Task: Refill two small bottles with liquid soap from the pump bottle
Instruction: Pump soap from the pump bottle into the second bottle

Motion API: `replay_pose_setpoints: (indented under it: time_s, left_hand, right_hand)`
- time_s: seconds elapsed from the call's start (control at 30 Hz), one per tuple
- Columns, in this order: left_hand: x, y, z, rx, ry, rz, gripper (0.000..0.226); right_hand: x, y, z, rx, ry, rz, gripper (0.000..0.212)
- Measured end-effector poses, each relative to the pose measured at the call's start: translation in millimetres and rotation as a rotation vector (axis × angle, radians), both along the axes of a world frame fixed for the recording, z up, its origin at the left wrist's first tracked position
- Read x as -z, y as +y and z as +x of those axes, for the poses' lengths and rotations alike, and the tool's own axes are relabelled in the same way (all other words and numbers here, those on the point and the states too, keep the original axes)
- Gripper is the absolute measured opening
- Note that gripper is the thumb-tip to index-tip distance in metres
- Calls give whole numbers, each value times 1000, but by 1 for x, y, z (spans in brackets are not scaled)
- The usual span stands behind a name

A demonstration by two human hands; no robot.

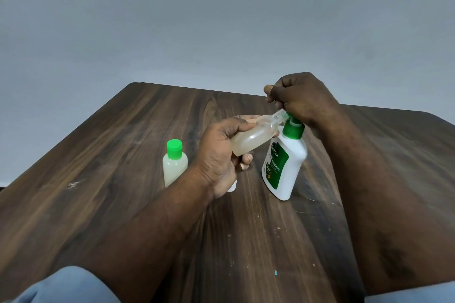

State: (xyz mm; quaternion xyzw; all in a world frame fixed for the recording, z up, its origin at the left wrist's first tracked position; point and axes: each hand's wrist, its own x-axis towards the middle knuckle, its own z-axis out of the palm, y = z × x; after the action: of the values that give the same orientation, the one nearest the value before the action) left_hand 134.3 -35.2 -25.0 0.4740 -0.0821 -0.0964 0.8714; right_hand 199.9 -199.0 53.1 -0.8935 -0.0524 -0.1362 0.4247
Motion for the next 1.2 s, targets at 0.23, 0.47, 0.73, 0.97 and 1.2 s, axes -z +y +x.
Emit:
replay_pose_setpoints:
  time_s: [0.23,0.47,0.73,0.97,1.2]
  left_hand:
    - [1,-1,2,3,-3,0,57]
    - [2,-1,2,-9,0,-3,63]
    - [1,0,2,-5,-2,3,63]
    - [1,1,1,4,-12,-6,59]
    - [-2,0,0,5,-7,-10,56]
  right_hand:
    - [0,-3,0,7,0,17,25]
    - [-4,-6,1,21,-41,16,22]
    - [-1,0,-4,10,-7,21,28]
    - [-4,-3,-4,17,-37,11,30]
    - [-1,2,-3,4,-1,4,29]
